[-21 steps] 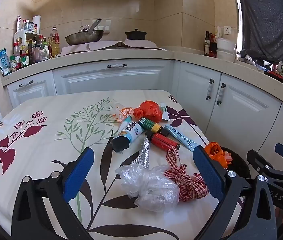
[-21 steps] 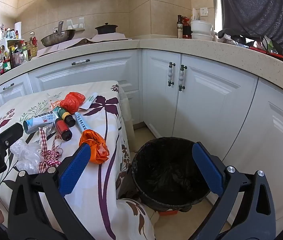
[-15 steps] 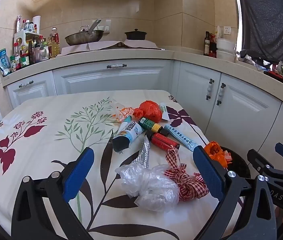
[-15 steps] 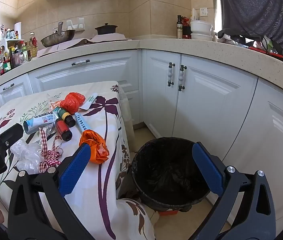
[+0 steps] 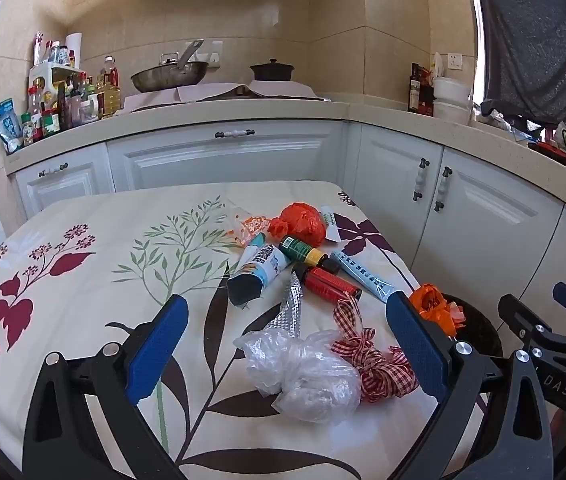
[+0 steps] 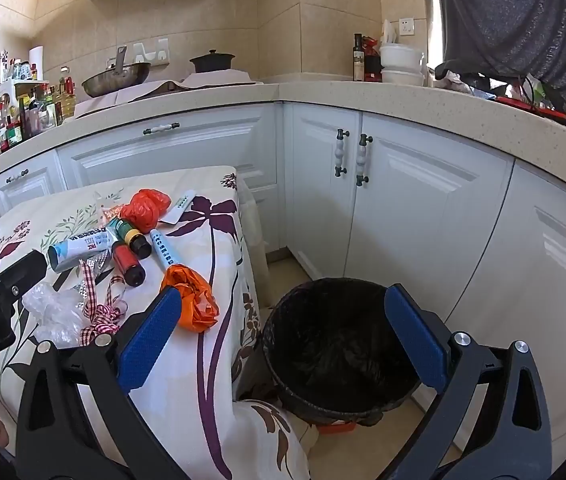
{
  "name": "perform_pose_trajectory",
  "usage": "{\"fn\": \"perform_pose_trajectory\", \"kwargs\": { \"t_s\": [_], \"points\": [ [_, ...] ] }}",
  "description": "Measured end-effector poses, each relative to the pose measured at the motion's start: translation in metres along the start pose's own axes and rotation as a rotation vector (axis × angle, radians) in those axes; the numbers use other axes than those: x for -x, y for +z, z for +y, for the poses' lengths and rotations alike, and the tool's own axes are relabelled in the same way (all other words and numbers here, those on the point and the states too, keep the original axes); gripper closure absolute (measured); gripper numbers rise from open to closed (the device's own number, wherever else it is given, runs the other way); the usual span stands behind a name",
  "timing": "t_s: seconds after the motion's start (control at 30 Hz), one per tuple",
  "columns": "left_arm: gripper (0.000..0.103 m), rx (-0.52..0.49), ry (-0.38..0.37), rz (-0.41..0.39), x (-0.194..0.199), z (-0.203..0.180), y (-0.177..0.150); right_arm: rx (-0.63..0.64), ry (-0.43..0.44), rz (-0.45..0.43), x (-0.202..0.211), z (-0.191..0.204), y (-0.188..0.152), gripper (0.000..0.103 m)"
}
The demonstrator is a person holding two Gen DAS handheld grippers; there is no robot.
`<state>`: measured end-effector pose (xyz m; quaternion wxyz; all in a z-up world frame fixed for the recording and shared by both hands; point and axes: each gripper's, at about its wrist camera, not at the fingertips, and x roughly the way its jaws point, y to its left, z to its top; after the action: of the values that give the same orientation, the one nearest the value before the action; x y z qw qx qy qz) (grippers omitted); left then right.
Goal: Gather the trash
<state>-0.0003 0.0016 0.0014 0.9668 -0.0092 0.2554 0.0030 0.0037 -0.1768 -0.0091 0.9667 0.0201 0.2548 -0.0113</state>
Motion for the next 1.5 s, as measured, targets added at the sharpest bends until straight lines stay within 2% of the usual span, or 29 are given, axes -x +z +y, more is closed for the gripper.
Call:
{"fn": "perform_pose_trajectory", "kwargs": {
  "t_s": [1.5],
  "points": [
    [0.006, 0.01, 0.002, 0.028, -0.0016, 0.0049, -0.0054, 0.005, 0.0, -0.005, 0.0018, 0.0038, 0.0035, 0.004]
  ]
}}
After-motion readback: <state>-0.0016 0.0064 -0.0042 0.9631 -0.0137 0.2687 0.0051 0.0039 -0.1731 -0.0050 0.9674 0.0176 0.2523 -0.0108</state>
